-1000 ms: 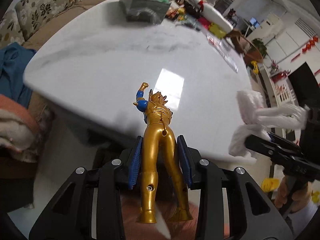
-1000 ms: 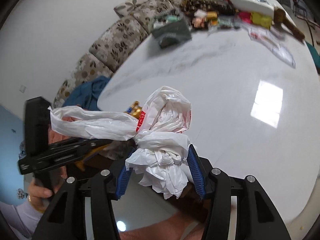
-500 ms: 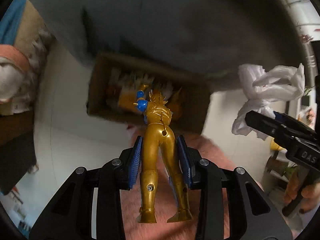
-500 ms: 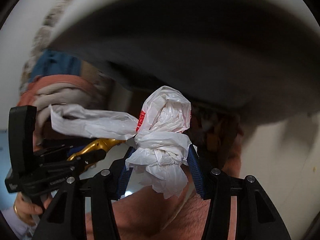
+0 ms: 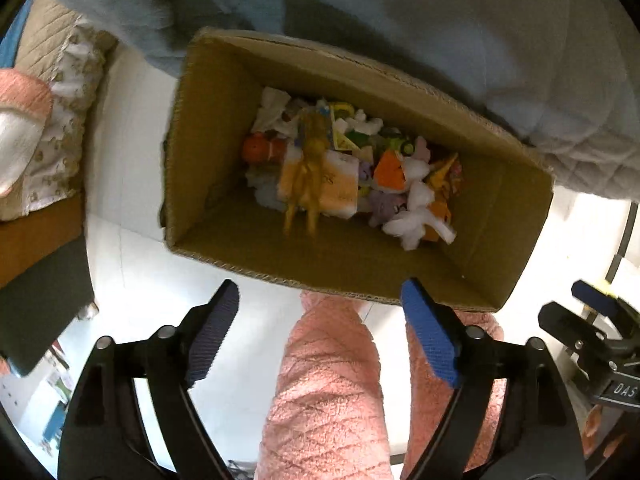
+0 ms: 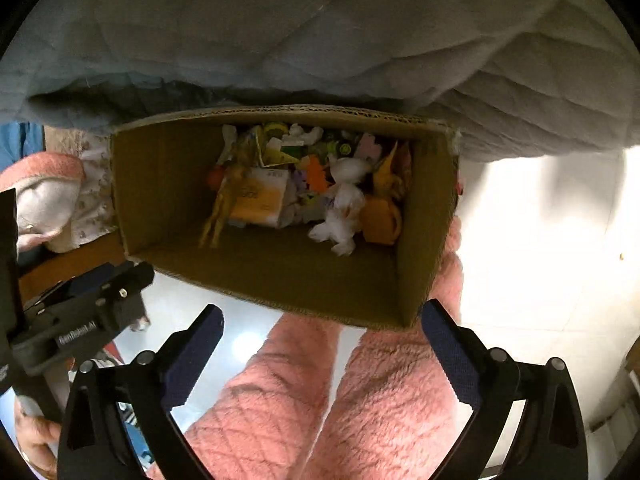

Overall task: Collect trash
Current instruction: 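Carry the gold figure and white bag down and drop them into the box, then raise both open tools back over the table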

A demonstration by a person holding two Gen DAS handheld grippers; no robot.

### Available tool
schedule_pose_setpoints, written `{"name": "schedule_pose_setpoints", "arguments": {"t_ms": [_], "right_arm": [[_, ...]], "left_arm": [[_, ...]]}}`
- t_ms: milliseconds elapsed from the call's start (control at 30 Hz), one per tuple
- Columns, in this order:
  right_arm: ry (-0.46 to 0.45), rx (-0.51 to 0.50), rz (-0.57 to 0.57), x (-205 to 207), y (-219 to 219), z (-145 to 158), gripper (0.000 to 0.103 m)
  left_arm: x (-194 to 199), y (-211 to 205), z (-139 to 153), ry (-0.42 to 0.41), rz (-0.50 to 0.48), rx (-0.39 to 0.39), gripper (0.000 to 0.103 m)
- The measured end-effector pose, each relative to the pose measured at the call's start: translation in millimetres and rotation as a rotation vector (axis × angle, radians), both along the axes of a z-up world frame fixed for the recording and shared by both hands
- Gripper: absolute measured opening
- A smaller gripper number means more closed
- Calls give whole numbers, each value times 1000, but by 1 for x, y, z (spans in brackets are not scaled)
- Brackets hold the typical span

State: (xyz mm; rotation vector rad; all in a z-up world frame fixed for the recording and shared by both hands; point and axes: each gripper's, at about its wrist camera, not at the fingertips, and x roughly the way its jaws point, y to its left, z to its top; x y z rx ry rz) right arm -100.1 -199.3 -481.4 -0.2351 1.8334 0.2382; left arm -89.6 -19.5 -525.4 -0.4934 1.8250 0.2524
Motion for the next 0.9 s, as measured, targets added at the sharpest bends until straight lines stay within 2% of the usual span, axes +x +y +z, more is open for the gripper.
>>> {"name": "schedule_pose_setpoints", "arguments": {"t_ms": [133,233,333,400,433,467,533,600,633,667,700,767,833,900], "right_arm": [[5,32,-14,-7,-2,30,98],[26,87,-3,-13,9,59,98],[18,191,82,-23,34,114,98],[-15,282,164,-28,51,164,98],[-42,349,208,-28,60,198,98],[-69,400,231,-25,65,222,98],[-168,475,272,-10,71,273,98],[-346,509,289,24,72,331,98],[-407,517,289,40,70,349,98],[-516,525,294,69,67,374,98],[-572,514,299,87,65,384,98],[-675,452,294,148,58,398,98],[-720,400,274,208,53,399,98],[-750,335,291,273,51,387,98]], "left_arm": [[-2,3,25,-21,26,-10,83],[-1,-2,49,-36,9,-22,83],[-1,-5,94,-87,-26,-48,83],[-2,-7,138,-161,-52,-63,83],[-3,-8,157,-195,-63,-69,83],[-3,-8,177,-230,-70,-66,89],[-3,-9,216,-319,-71,-34,92],[4,-15,247,-392,-68,-17,92],[9,-17,258,-419,-67,-8,92],[13,-19,265,-436,-63,-4,92],[22,-22,275,-459,-51,-3,92],[38,-28,288,-489,-19,-1,92],[56,-35,299,-509,24,0,92],[74,-42,306,-513,71,3,92]]}}
